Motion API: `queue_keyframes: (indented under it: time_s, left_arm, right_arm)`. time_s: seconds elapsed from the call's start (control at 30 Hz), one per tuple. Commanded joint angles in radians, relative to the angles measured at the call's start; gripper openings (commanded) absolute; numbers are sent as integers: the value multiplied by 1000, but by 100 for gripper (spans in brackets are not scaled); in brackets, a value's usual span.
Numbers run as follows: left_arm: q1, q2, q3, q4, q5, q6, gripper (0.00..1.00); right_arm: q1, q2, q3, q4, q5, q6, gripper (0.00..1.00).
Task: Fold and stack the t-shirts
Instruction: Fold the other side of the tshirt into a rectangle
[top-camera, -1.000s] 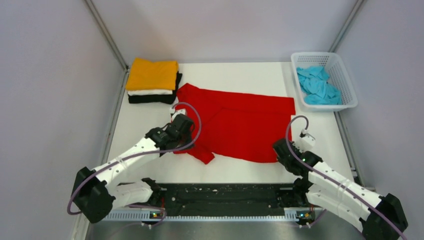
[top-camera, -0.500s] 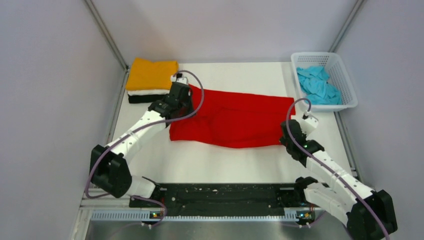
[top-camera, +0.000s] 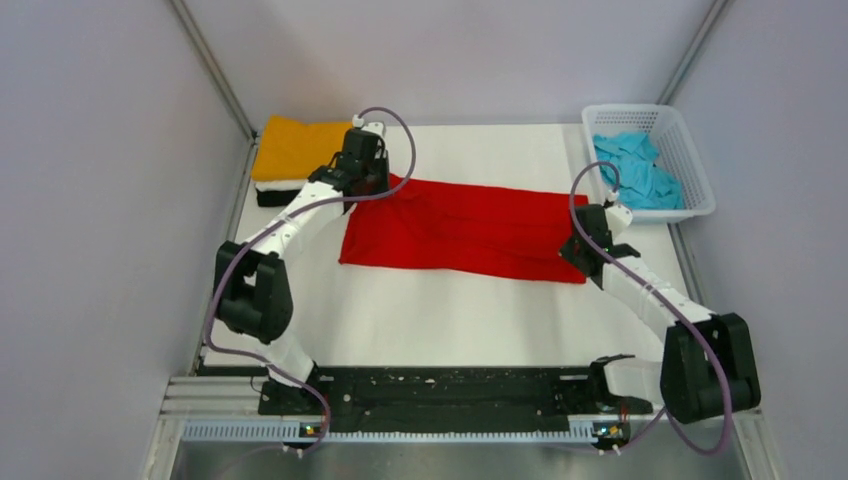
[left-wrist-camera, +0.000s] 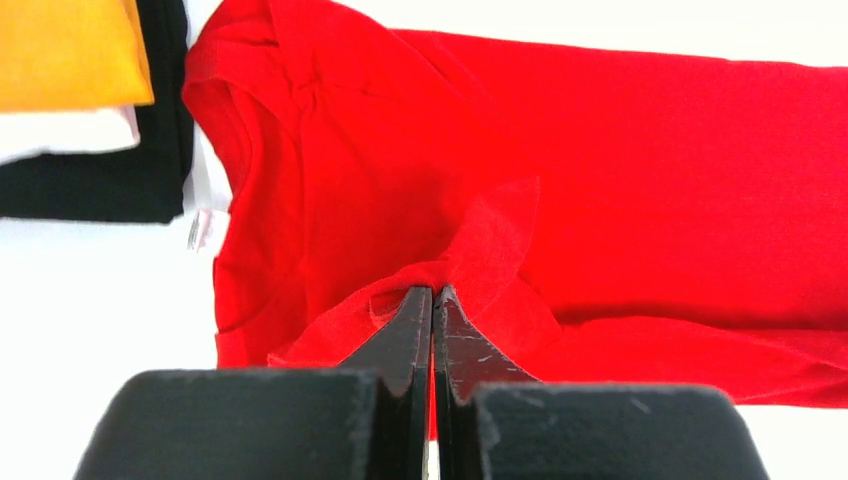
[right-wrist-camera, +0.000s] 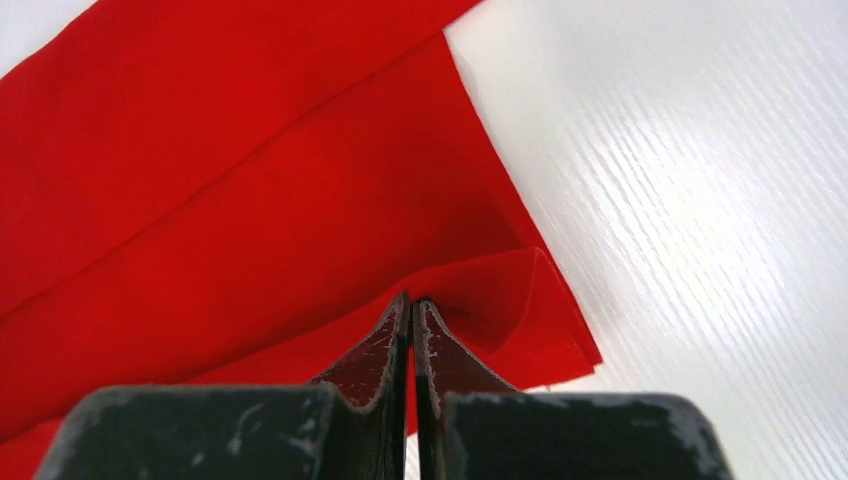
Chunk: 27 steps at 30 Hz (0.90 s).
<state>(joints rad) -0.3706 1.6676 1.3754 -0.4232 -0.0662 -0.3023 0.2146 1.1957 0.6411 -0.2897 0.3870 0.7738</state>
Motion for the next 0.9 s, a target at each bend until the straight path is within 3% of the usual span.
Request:
queue_keyframes:
  time_s: [0.0,0.27,0.57,0.87]
  left_arm:
    - [31,72,98,82,55,54,0]
    - [73,209,225,75,156,123,0]
    - [124,256,241,95,206,112,0]
    - [156,359,304,119,249,103,0]
  right_arm:
    - [-29,113,106,56,-99,-48,0]
    - [-61,203,157,72,-119,-58,0]
    - [-85,182,133,107,-81,-65,0]
    - [-97,259,140,150,-37,-72,0]
